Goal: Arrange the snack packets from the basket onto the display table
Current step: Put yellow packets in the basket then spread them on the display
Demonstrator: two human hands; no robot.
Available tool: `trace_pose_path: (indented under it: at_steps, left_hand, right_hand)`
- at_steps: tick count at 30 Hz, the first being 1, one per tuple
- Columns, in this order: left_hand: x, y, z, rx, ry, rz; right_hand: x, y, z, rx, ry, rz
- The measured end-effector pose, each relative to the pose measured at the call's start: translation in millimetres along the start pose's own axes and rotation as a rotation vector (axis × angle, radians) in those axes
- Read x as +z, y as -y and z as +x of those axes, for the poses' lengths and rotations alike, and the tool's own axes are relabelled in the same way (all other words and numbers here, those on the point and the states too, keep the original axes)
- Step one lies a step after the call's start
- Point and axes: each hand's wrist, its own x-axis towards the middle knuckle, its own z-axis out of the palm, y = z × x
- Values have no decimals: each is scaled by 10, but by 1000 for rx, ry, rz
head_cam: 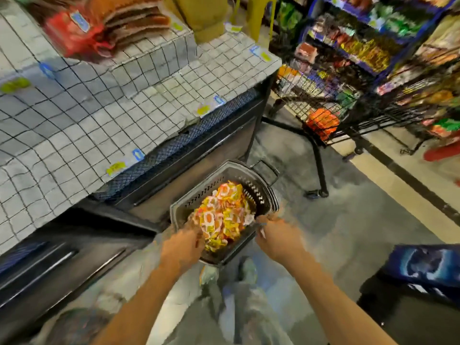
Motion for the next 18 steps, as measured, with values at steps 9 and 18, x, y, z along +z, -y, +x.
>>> trace_pose_path:
  at_steps: [9,18]
  left_hand:
    - [887,131,656,-322,161,-242]
    - [2145,347,1696,-525,287,-426]
  right_hand:
    - [882,-414,1249,-71,315,117]
    - [2297,-685,2327,-14,478,189]
